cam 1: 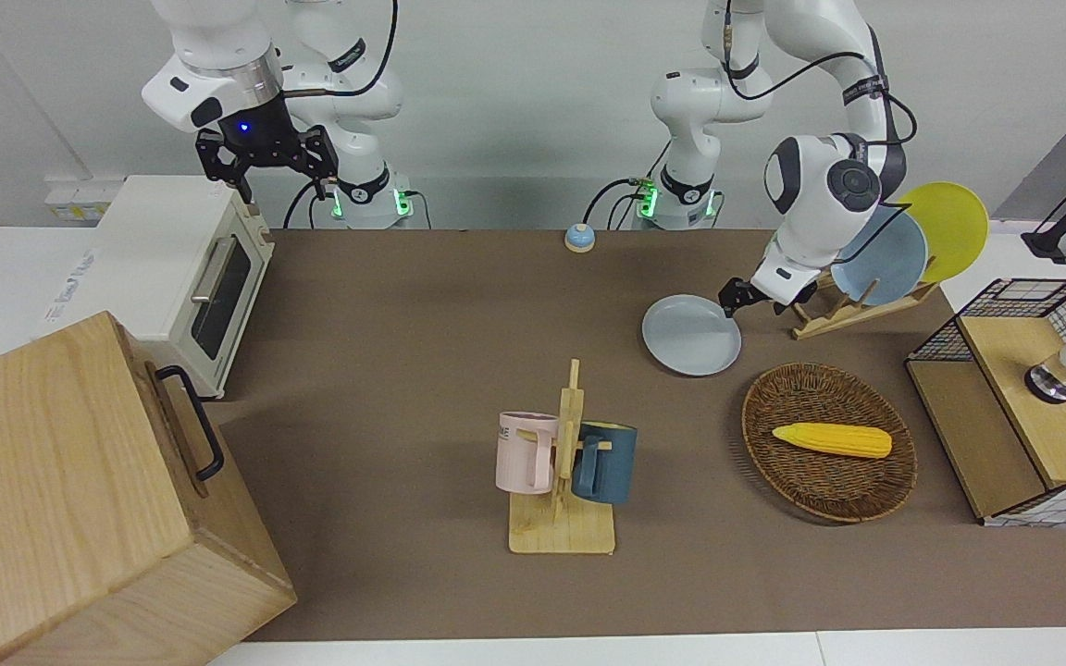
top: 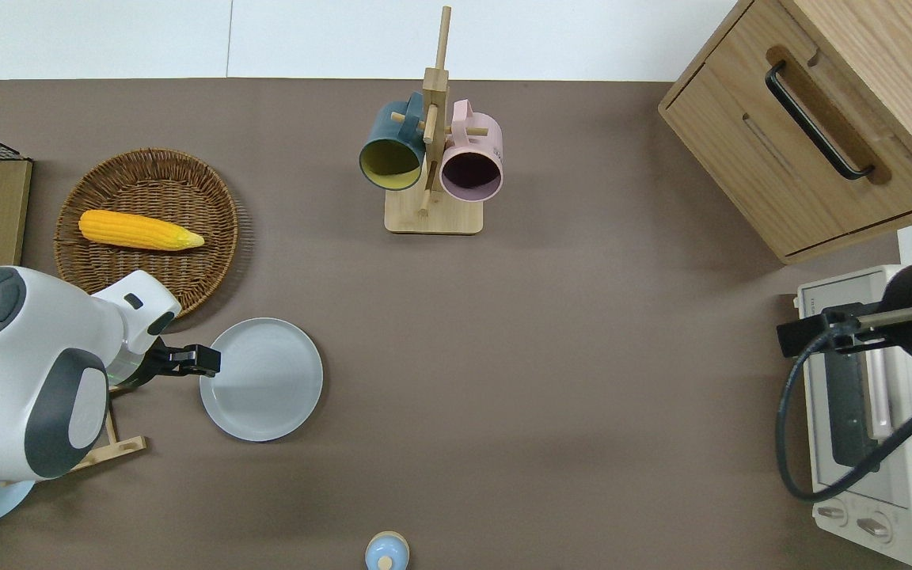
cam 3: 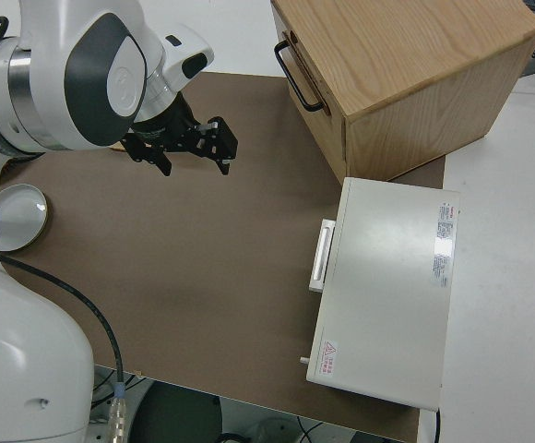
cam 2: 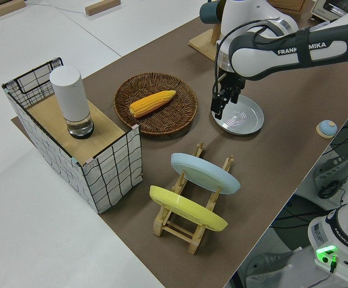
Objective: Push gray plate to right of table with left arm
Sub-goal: 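Move the left gripper forward to the near edge of the gray plate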
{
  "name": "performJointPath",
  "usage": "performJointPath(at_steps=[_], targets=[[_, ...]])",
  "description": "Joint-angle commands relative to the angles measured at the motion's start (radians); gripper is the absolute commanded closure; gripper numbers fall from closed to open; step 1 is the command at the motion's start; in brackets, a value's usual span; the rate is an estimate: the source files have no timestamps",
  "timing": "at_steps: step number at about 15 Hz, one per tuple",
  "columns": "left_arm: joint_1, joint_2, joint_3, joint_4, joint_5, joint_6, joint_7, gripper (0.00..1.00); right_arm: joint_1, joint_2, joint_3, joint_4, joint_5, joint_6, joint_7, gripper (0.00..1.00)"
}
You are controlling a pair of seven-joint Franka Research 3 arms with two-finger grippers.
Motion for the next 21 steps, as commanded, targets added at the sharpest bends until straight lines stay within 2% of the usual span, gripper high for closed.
performJointPath(at_steps=[1,3,7,10,12,13,15,16,21], targets=[[0.017,0.032,0.000,-0.021,-0.012,0.061,0.041,0.03,-0.001,-0.010,0.000,-0.004,0.002,-0.006,-0.008,0.005],[0.014,0.039,0.000,-0.031,-0.012,0.070,0.041,0.06,-0.001,-0.010,0.000,-0.004,0.002,-0.006,-0.008,0.005],[0.004,0.062,-0.001,-0.052,-0.041,0.096,0.041,0.22,-0.001,-0.010,0.000,-0.004,0.002,-0.006,-0.008,0.005],[0.004,0.084,-0.006,-0.083,-0.052,0.154,0.043,0.28,-0.001,-0.010,0.000,-0.004,0.002,-0.006,-0.008,0.005],[0.006,0.085,-0.006,-0.094,-0.052,0.173,0.053,0.28,-0.001,-0.010,0.000,-0.004,0.000,-0.006,-0.008,0.005],[0.010,0.085,-0.006,-0.094,-0.052,0.171,0.062,0.32,-0.001,-0.010,0.000,-0.004,0.000,-0.006,-0.008,0.005],[0.012,0.085,-0.007,-0.094,-0.052,0.171,0.063,0.82,-0.001,-0.010,0.000,-0.004,0.002,-0.006,-0.008,0.005],[0.010,0.085,-0.007,-0.094,-0.065,0.171,0.063,1.00,-0.001,-0.010,0.000,-0.004,0.002,-0.006,-0.008,0.005],[-0.002,0.094,-0.027,-0.087,-0.160,0.179,0.052,1.00,-0.001,-0.010,0.000,-0.004,0.002,-0.006,-0.008,0.005]])
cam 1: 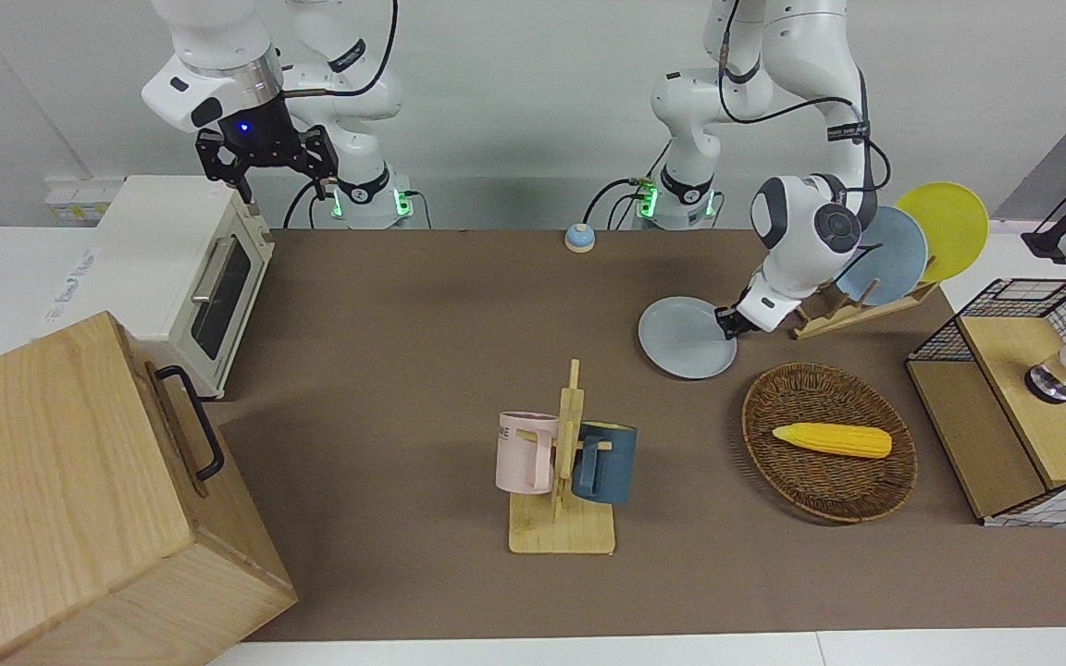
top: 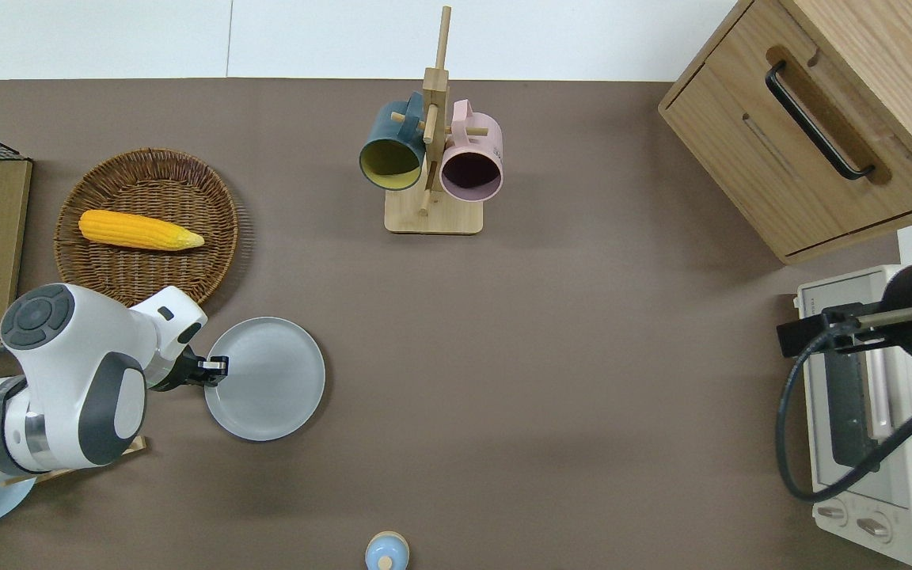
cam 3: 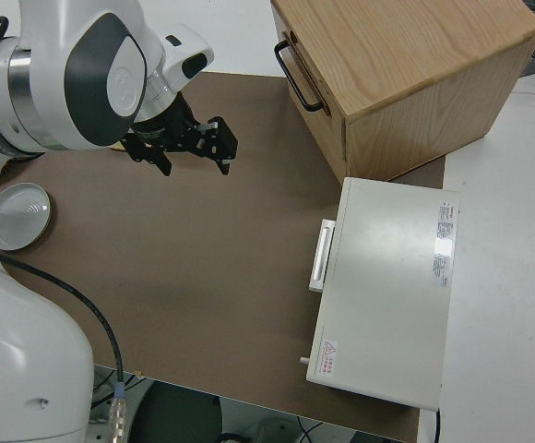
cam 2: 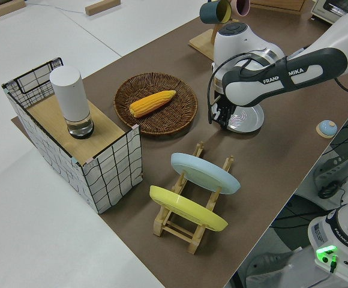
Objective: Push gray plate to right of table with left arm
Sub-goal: 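Push the gray plate with the left gripper away from the basket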
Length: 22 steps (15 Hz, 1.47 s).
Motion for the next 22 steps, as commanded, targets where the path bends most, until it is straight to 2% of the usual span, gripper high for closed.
performJointPath(at_steps=[1,3,5,8,12,17,21,22], targets=[[-0.016,0.007,-0.024,-0.015,-0.048,0.033,-0.007,1.00,-0.001,-0.010,0.000,-0.004,0.002,-0.006,-0.008,0.005],[-0.026,0.007,-0.050,-0.015,-0.083,0.033,-0.013,1.00,-0.001,-0.010,0.000,-0.004,0.002,-0.006,-0.008,0.005],[-0.061,0.007,-0.087,-0.015,-0.097,0.033,-0.082,1.00,-0.001,-0.010,0.000,-0.004,0.002,-0.006,-0.008,0.005],[-0.146,0.007,-0.119,-0.013,-0.137,0.048,-0.205,1.00,-0.001,-0.010,0.000,-0.004,0.002,-0.006,-0.008,0.005],[-0.288,0.015,-0.120,-0.009,-0.203,0.125,-0.315,1.00,-0.001,-0.010,0.000,-0.004,0.002,-0.006,-0.008,0.005],[-0.438,0.096,-0.123,0.004,-0.263,0.317,-0.456,1.00,-0.001,-0.010,0.000,-0.004,0.002,-0.006,-0.008,0.005],[-0.458,0.127,-0.179,0.048,-0.281,0.363,-0.559,1.00,-0.001,-0.010,0.000,-0.004,0.000,-0.006,-0.008,0.005],[-0.463,0.135,-0.205,0.063,-0.283,0.375,-0.588,1.00,-0.001,-0.010,0.000,-0.004,0.002,-0.006,-0.008,0.005]])
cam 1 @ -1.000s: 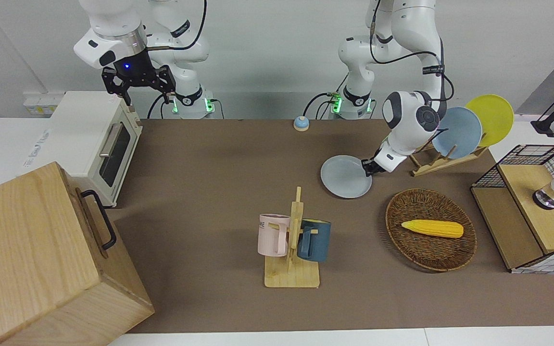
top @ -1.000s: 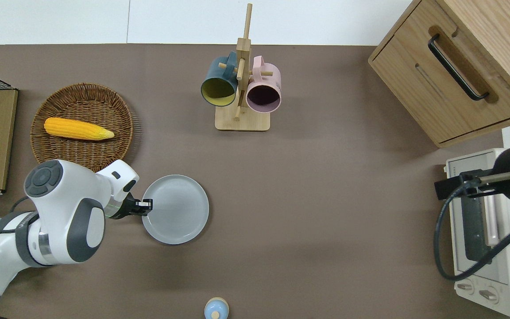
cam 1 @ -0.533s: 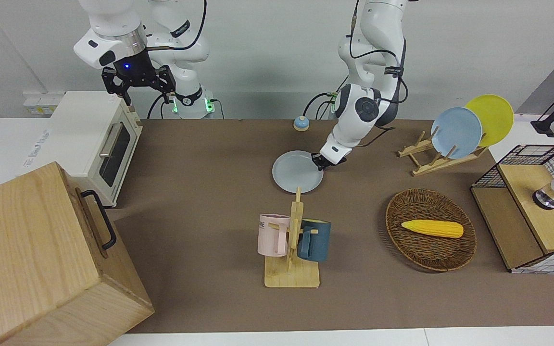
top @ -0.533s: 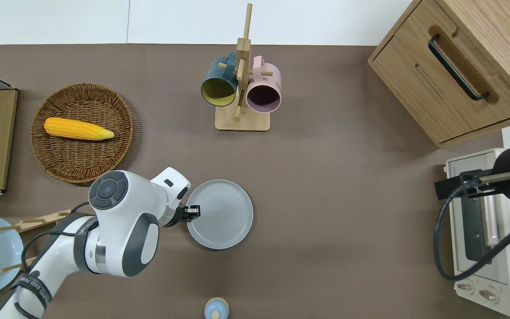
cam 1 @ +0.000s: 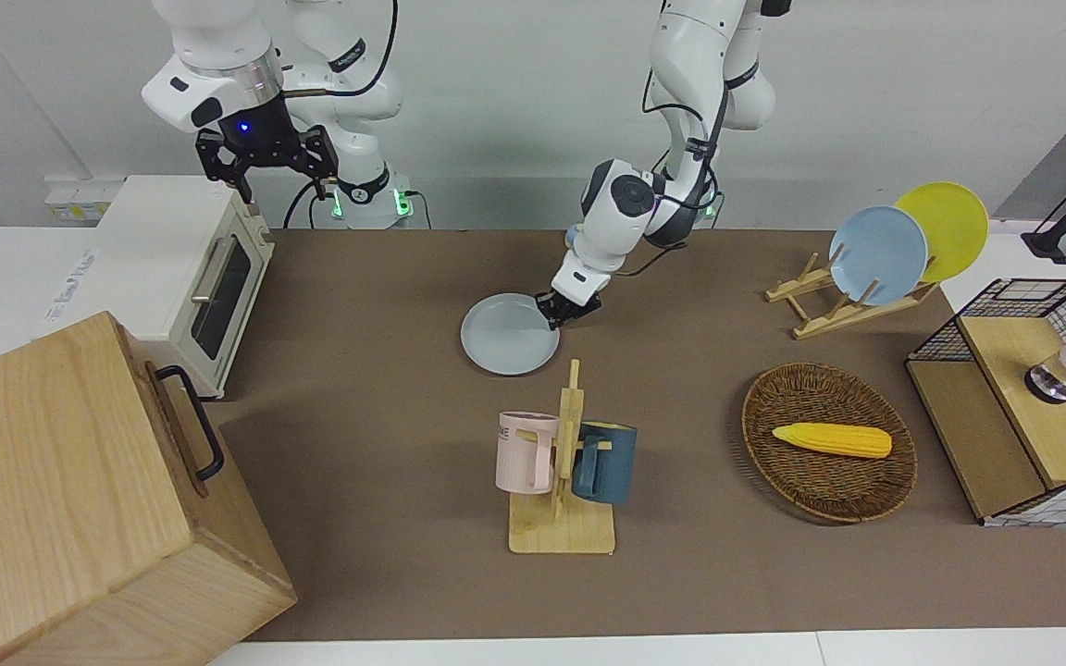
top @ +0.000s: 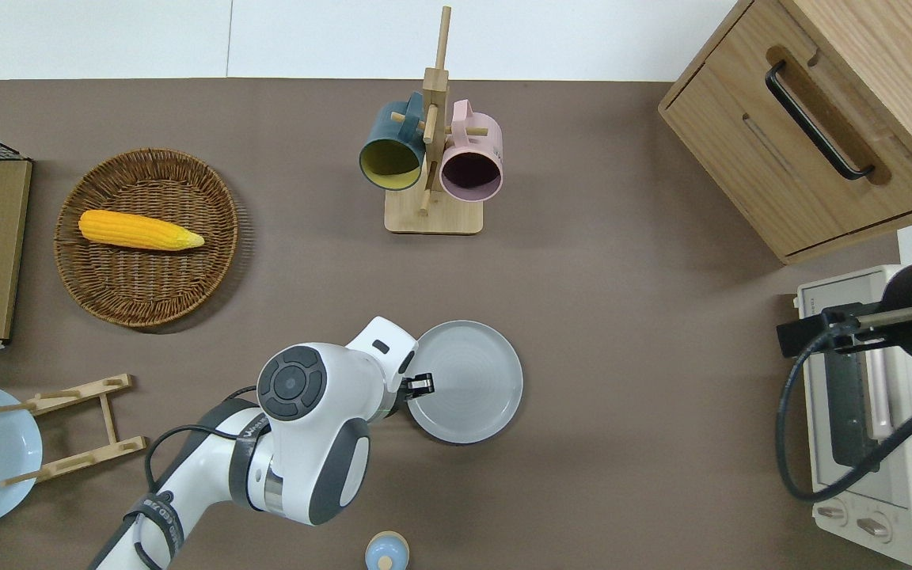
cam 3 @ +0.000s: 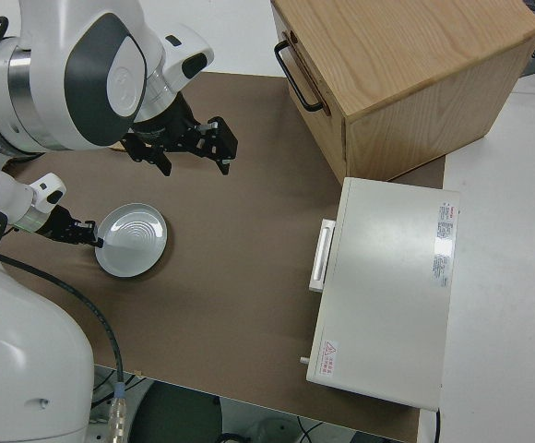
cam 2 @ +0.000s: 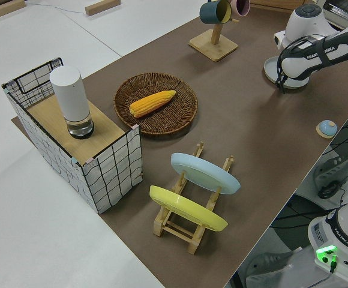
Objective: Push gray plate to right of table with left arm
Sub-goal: 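Push the gray plate with the left gripper away from the basket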
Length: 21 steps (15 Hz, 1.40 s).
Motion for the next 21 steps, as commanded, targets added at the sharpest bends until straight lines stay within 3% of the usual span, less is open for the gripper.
performJointPath(at_steps=[1,7,11,12,14,15,19,21], targets=[[-0.022,0.054,-0.047,0.061,-0.019,0.041,-0.092,1.00,-0.001,-0.010,0.000,-0.004,0.002,-0.006,-0.008,0.005],[-0.034,0.151,-0.110,0.104,-0.020,0.161,-0.112,1.00,-0.001,-0.010,0.000,-0.004,0.000,-0.006,-0.008,0.005],[-0.058,0.186,-0.110,0.127,-0.017,0.198,-0.144,0.98,-0.001,-0.010,0.000,-0.004,0.002,-0.006,-0.008,0.005],[-0.058,0.186,-0.110,0.129,-0.016,0.198,-0.143,0.81,-0.001,-0.010,0.000,-0.004,0.000,-0.006,-0.008,0.005],[-0.058,0.186,-0.110,0.127,-0.008,0.198,-0.129,0.24,-0.001,-0.010,0.000,-0.004,0.002,-0.006,-0.008,0.005],[-0.057,0.186,-0.110,0.127,-0.007,0.198,-0.131,0.00,-0.001,-0.010,0.000,-0.004,0.002,-0.006,-0.008,0.005],[-0.048,0.148,-0.106,0.121,-0.004,0.169,-0.122,0.00,-0.001,-0.010,0.000,-0.004,0.002,-0.006,-0.008,0.005],[-0.045,0.097,-0.089,0.120,0.003,0.076,-0.096,0.00,-0.001,-0.010,0.000,-0.004,0.002,-0.007,-0.008,0.005]])
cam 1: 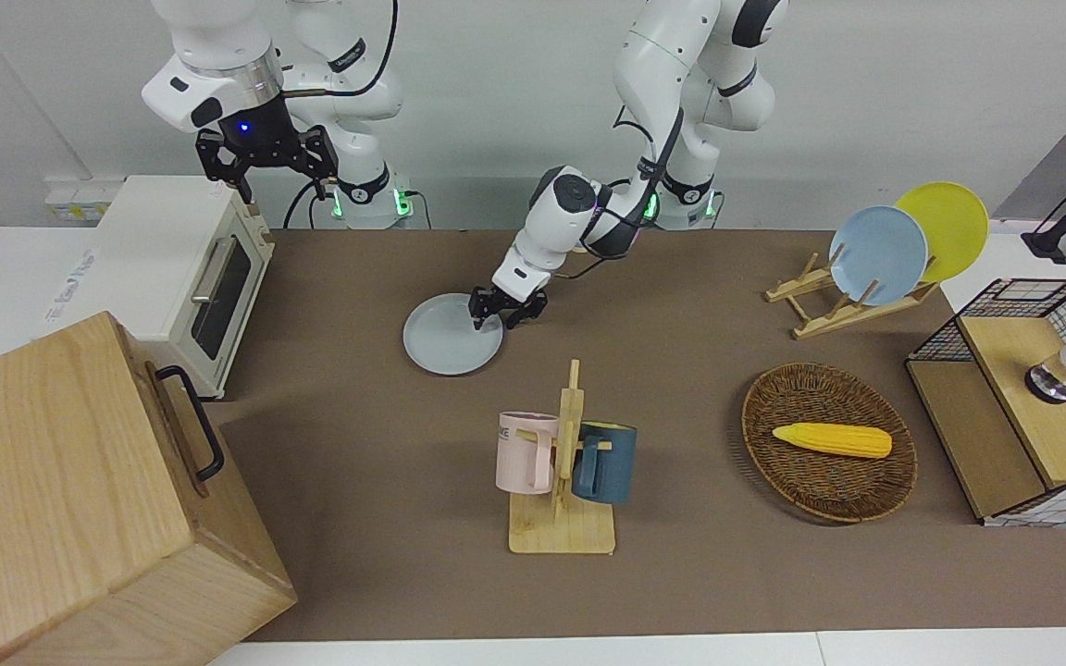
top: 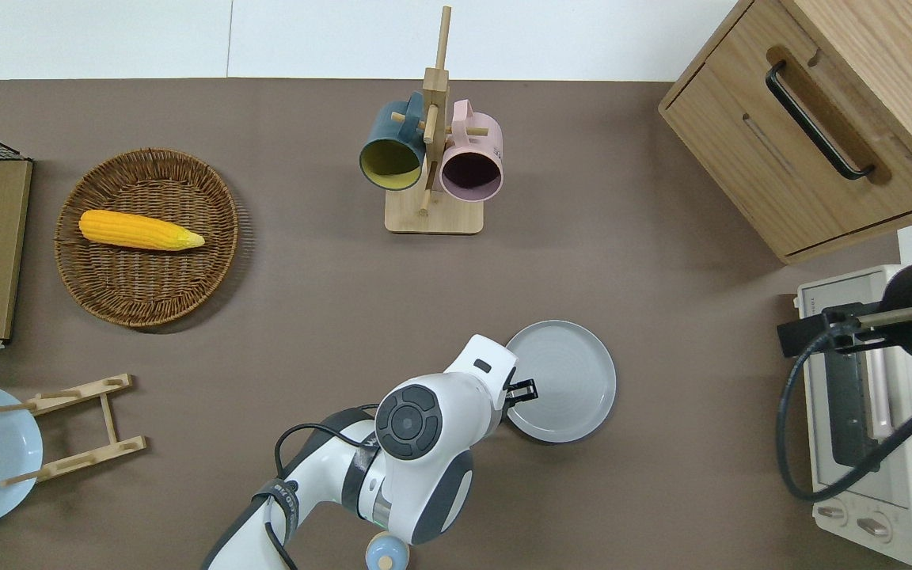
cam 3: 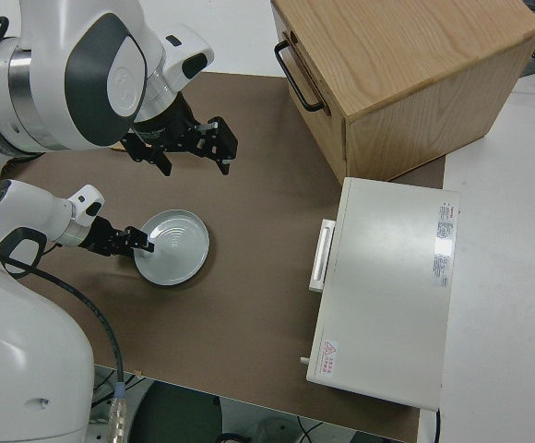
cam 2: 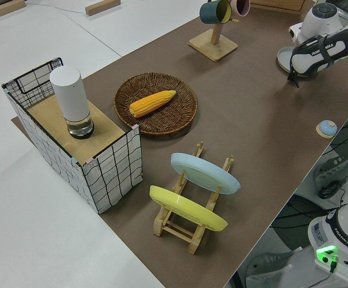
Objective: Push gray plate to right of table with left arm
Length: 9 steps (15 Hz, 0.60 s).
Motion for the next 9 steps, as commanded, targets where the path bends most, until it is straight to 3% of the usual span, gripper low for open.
performJointPath(at_steps=[1,3,9], targets=[[0.004,-0.083,0.047,-0.007,0.038,-0.154,0.068,0.00,-0.001,-0.010,0.000,-0.004,0.002,-0.006,-0.008,0.005],[0.033,-0.135,0.084,-0.006,0.095,-0.272,0.131,0.00,-0.001,-0.010,0.000,-0.004,0.002,-0.006,-0.008,0.005],[0.229,-0.310,0.092,-0.004,0.098,-0.511,0.352,0.00,-0.001,-0.010,0.000,-0.004,0.002,-0.006,-0.008,0.005]])
